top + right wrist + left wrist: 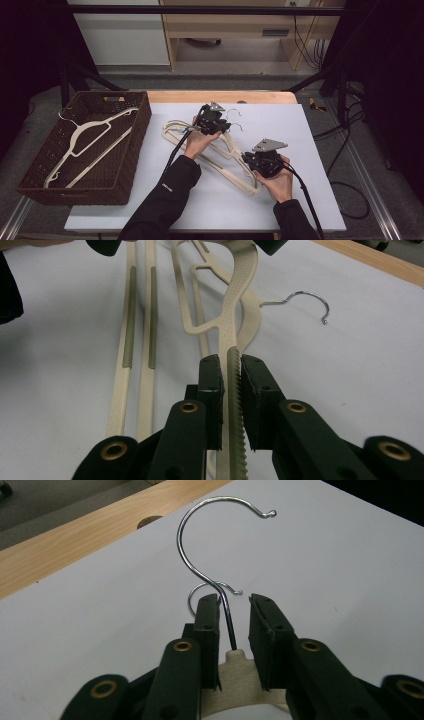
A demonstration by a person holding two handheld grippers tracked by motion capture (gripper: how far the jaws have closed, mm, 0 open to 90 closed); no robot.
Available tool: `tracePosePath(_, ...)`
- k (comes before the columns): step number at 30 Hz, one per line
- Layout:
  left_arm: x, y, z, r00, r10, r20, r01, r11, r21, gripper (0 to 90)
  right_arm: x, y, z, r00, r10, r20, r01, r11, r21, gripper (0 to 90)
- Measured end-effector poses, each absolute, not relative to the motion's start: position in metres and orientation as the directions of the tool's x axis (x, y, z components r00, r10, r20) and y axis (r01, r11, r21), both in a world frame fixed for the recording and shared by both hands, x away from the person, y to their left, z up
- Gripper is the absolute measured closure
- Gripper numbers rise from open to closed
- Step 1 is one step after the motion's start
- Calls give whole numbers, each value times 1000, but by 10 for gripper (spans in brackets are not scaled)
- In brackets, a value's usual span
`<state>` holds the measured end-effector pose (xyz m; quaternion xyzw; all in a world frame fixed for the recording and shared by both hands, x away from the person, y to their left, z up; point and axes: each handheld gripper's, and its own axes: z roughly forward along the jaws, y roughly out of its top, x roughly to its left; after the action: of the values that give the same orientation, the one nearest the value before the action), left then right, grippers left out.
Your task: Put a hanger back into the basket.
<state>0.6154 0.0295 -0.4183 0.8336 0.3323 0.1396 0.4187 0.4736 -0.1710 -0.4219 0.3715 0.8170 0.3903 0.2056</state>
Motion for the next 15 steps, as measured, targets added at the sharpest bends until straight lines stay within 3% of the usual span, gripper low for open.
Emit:
tracePosePath(3,616,30,-419,735,675,-66,451,-415,790,816,473,-171,-422,-638,769,-43,450,417,790,801)
tracePosePath(15,610,34,-411,729,680,-80,453,-391,801,870,473,-173,-425,-655,755,-31,451,423,786,801)
